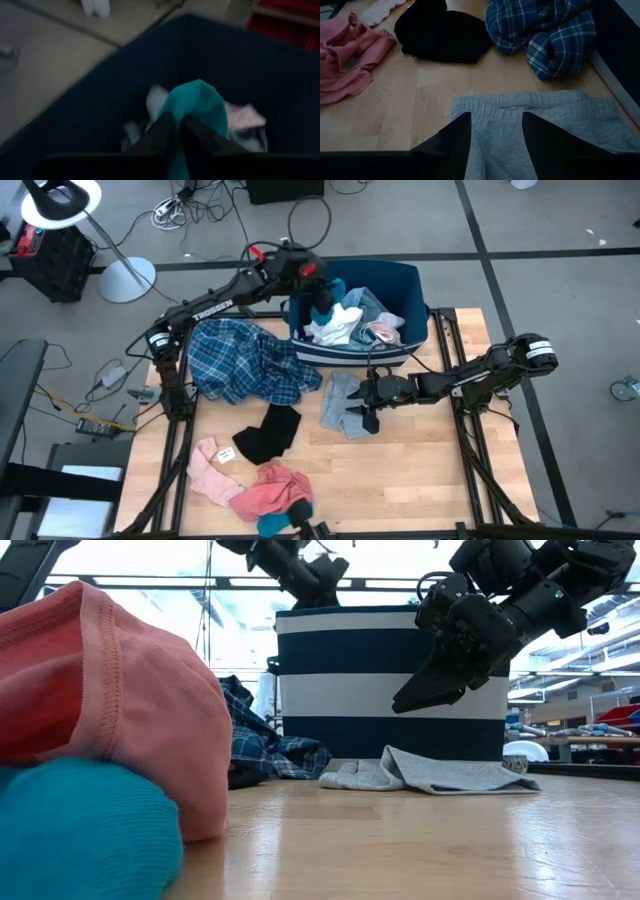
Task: Sort clothes
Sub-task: Put the blue sock into the blue bin
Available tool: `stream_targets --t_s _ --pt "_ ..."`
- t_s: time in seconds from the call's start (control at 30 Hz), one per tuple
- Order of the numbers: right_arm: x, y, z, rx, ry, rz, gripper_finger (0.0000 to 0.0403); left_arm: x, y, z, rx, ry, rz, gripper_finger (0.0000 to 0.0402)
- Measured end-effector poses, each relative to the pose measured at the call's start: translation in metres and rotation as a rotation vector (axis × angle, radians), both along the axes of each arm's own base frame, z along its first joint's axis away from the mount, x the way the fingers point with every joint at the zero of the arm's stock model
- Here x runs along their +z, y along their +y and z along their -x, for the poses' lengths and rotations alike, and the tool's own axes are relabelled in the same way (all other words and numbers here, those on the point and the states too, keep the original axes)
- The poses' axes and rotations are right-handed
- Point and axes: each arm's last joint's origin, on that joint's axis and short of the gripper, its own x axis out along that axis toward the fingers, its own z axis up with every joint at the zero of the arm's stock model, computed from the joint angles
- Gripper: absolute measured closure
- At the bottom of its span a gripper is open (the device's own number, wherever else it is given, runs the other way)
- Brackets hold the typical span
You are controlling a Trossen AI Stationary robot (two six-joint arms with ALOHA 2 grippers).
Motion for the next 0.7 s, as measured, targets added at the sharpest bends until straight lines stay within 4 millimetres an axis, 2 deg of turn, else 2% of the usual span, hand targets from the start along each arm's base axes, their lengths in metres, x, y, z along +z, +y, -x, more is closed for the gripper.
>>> stream_targets --t_s 0.13,0.27,0.57,0.7 --pt "0.0 0.0 0.0 0.0 -0.001 0.0 0.0224 -0.014 0.001 0.003 0.008 0.103 0.068 0.0322" --pt "0.0 0.0 0.0 0.0 -0.003 -0.001 0.0224 -0.017 0.0 0.006 0.014 0.151 0.072 0.0301" --pt "0.001 0.0 0.0 0.0 -0.007 -0.001 0.0224 -0.001 -0.012 0.018 -0.023 0.166 0.031 0.0296" --pt "0.001 0.0 0.0 0.0 -0.007 -0.001 0.0224 0.011 -0.028 0.031 -0.053 0.202 0.048 0.0296"
